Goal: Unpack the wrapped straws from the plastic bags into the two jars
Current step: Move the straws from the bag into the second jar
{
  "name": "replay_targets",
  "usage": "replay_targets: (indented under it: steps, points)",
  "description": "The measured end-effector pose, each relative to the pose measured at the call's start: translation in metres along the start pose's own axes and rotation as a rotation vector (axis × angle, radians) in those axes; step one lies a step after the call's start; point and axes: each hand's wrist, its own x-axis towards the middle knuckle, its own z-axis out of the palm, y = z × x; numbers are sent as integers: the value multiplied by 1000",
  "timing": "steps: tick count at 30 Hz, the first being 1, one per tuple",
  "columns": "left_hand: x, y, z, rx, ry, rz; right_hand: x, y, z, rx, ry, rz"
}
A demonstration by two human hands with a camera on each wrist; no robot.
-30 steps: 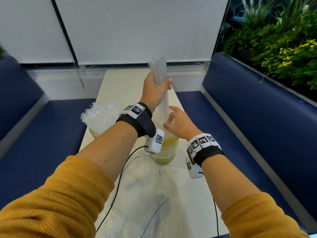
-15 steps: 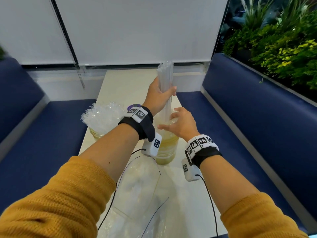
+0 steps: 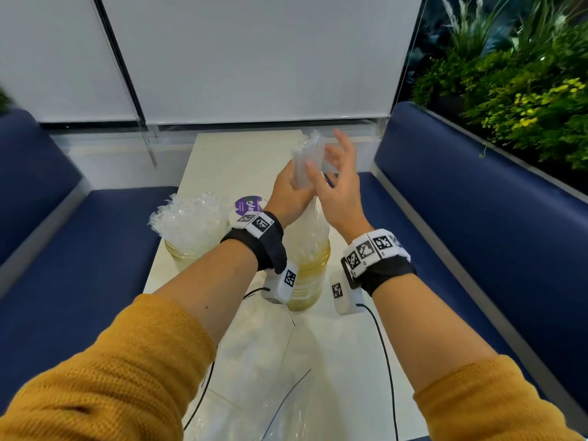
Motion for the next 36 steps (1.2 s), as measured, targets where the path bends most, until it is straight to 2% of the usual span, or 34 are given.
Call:
replay_targets:
  steps: [2, 4, 6, 8, 10, 13, 15, 18, 20, 24, 28, 33, 36]
  points:
    - [-3, -1, 3, 77, -39, 49, 15, -21, 5, -34, 22, -137]
    - [-4, -3, 4, 191, -41, 69, 29, -32, 13, -237, -31, -265]
    - [-4, -7, 2, 255, -40, 58, 36, -31, 20, -507, -99, -270]
    - [-5, -9, -5, 362, -80, 11, 33, -23, 27, -666, -133, -237]
    - [-6, -15, -13, 471, -129, -31, 26, -15, 30, -677, -109, -290]
    - [-8, -15, -27, 515, -189, -70, 20, -11, 32, -669, -78, -349]
    - [-7, -18, -34, 632, -232, -95, 18, -11, 31, -713, -158, -338]
    - [-14, -26, -43, 837, -397, -290, 25, -14, 26, -759, -295, -296]
    - [-22, -34, -44, 893, -471, -345, 33, -18, 23, -725, -310, -283]
    - [-34, -34, -38, 830, -449, -356, 28, -16, 24, -723, -348, -311]
    - [-35, -34, -39, 787, -438, -359, 9, -3, 19, -786, -378, -208]
    - [-39, -28, -35, 669, -382, -297, -11, 7, 17, -853, -581, -116]
    - [-34, -56, -37, 570, -309, -258, -25, 23, 21, -930, -674, -49]
